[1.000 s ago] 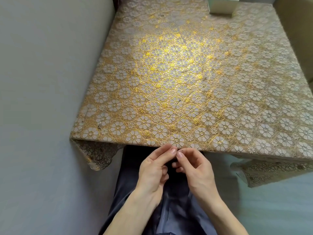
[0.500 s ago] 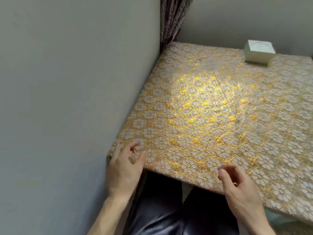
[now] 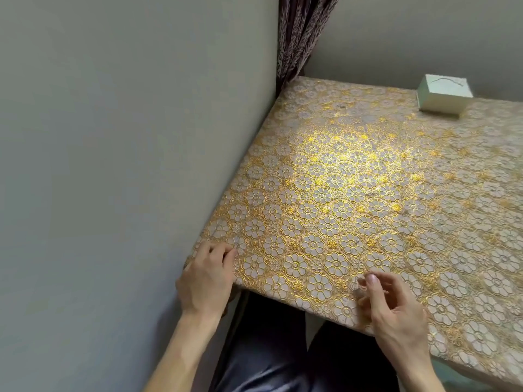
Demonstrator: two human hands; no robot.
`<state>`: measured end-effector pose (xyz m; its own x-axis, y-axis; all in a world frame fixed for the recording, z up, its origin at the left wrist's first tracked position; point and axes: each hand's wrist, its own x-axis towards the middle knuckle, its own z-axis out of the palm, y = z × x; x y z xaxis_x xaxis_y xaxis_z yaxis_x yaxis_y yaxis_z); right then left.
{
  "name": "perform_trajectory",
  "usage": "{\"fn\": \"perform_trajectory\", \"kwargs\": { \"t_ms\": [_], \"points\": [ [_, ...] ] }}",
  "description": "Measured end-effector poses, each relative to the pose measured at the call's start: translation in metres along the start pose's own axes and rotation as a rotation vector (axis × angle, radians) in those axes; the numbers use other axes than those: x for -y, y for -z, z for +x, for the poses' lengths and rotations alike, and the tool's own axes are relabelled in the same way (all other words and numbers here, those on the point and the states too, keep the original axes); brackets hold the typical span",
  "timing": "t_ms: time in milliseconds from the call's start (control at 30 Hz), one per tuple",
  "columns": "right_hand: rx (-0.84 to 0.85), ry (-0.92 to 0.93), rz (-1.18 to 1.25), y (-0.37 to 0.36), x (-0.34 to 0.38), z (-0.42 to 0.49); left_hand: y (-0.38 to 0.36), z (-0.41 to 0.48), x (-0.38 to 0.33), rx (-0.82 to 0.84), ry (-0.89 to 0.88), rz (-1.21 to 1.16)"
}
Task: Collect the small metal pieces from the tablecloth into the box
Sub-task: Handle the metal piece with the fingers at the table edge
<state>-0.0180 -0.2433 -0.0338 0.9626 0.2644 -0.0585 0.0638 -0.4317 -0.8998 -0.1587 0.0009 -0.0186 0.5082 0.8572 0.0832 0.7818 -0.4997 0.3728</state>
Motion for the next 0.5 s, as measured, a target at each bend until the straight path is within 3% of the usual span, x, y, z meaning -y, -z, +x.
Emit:
{"fn": "perform_trajectory", "kwargs": {
  "t_ms": [200, 500],
  "points": [
    [-0.014, 0.048, -0.047, 0.002, 0.002, -0.003, 0.002, -0.003, -0.002, 0.103, -0.166, -0.117],
    [-0.147, -0.104, -0.052, 0.052, -0.004, -0.065, -0.004, -0.062, -0.081, 0.655, -0.607, -0.271]
  ]
}}
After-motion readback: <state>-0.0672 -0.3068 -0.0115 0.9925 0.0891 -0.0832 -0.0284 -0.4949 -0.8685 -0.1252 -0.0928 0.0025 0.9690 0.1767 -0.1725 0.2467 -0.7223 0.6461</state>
